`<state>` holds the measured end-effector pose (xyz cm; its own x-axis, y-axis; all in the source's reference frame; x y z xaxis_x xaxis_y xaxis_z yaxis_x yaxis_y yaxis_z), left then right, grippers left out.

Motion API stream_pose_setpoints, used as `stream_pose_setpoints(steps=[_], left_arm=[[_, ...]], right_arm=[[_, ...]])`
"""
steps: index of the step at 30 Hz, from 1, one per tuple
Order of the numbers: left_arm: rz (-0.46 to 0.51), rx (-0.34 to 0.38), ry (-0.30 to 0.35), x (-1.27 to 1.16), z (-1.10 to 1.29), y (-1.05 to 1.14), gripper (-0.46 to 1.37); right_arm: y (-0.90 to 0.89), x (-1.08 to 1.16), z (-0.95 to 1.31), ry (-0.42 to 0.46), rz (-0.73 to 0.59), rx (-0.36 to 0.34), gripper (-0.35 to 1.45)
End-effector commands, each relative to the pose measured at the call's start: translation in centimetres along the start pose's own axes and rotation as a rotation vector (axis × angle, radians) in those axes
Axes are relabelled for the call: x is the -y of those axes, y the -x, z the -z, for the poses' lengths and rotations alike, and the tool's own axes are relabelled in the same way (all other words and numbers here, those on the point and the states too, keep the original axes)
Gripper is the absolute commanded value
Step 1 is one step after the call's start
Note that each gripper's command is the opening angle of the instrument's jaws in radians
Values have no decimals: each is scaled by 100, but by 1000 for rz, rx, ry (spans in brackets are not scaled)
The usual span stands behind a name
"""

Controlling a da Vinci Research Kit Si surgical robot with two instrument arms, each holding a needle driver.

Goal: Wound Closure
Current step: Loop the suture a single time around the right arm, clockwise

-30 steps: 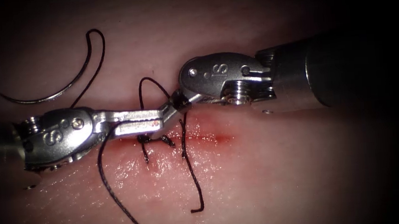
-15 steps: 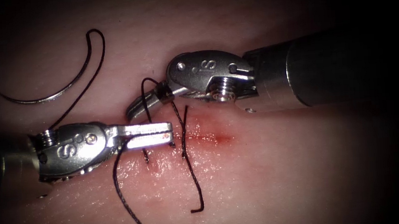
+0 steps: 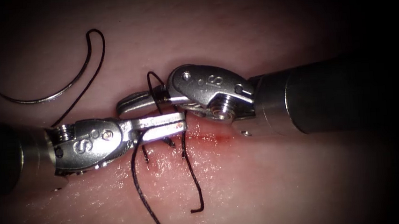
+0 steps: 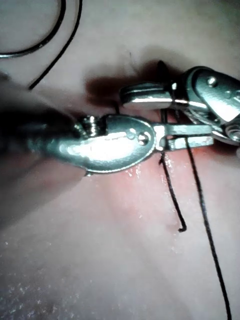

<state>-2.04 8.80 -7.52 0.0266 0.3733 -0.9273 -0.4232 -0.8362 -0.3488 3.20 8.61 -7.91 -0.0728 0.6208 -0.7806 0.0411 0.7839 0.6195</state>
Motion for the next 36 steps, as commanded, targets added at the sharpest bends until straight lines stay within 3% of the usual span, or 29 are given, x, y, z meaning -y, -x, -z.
stream_pose_setpoints(steps=[1,12,21,28,36], left_arm=[[7,0,0,-2,0,1,-35],[71,-6,-49,-3,2,15,-35],[165,-27,-89,2,3,20,-35],[236,-33,-127,9,10,24,-35],[312,-19,-117,18,9,32,-35]], right_arm=[[2,1,-2,2,-2,-11,-35],[9,-4,14,27,-10,-166,-35],[10,-5,34,-98,-45,-289,-35],[9,-4,43,-188,-59,-344,-35],[14,-3,52,-143,-106,-361,-35]])
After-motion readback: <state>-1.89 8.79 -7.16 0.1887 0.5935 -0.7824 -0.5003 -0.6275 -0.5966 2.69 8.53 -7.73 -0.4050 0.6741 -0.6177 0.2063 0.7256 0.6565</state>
